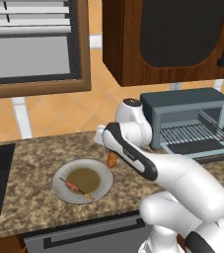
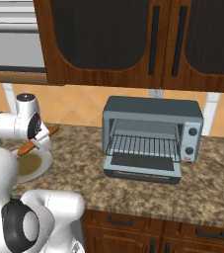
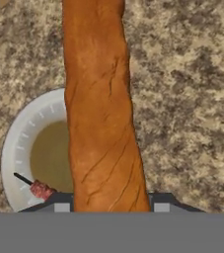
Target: Pick up the kebab skewer and baguette bread, and place them inside the toaster oven. Close the toaster oven door and start by setting the timer.
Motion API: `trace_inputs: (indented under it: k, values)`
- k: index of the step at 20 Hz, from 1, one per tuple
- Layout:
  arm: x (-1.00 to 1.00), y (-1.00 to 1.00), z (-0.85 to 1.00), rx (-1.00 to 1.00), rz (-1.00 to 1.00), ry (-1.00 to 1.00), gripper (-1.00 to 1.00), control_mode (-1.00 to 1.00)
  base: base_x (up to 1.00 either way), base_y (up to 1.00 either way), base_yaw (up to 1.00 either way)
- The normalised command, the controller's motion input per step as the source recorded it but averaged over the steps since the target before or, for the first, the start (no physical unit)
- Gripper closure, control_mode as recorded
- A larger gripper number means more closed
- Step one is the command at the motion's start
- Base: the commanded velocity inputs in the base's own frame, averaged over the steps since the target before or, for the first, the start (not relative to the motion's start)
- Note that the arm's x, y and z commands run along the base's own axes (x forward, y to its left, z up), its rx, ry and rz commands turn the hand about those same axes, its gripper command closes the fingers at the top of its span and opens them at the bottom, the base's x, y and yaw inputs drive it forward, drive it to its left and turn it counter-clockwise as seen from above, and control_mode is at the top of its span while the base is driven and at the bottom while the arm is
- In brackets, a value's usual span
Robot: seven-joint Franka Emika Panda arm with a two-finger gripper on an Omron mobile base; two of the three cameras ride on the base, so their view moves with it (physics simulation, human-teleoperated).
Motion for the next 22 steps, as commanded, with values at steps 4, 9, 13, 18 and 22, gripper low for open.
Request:
trace_inputs:
  k: [4,9,13,18,22]
  values:
    - [-0.29,-0.42,0.28,0.08,-0.19,0.0,1.0,-1.0,0.0,0.0,0.0]
    - [-0.33,-0.35,0.26,0.06,-0.17,-0.02,1.0,-1.0,0.0,0.0,0.0]
    - [-0.14,-0.45,0.38,0.07,-0.19,-0.05,1.0,-1.0,0.0,0.0,0.0]
    - [-0.16,-0.82,0.41,0.14,-0.18,-0.02,1.0,-1.0,0.0,0.0,0.0]
    - [-0.11,-0.91,0.21,0.16,-0.16,-0.01,1.0,-1.0,0.0,0.0,0.0]
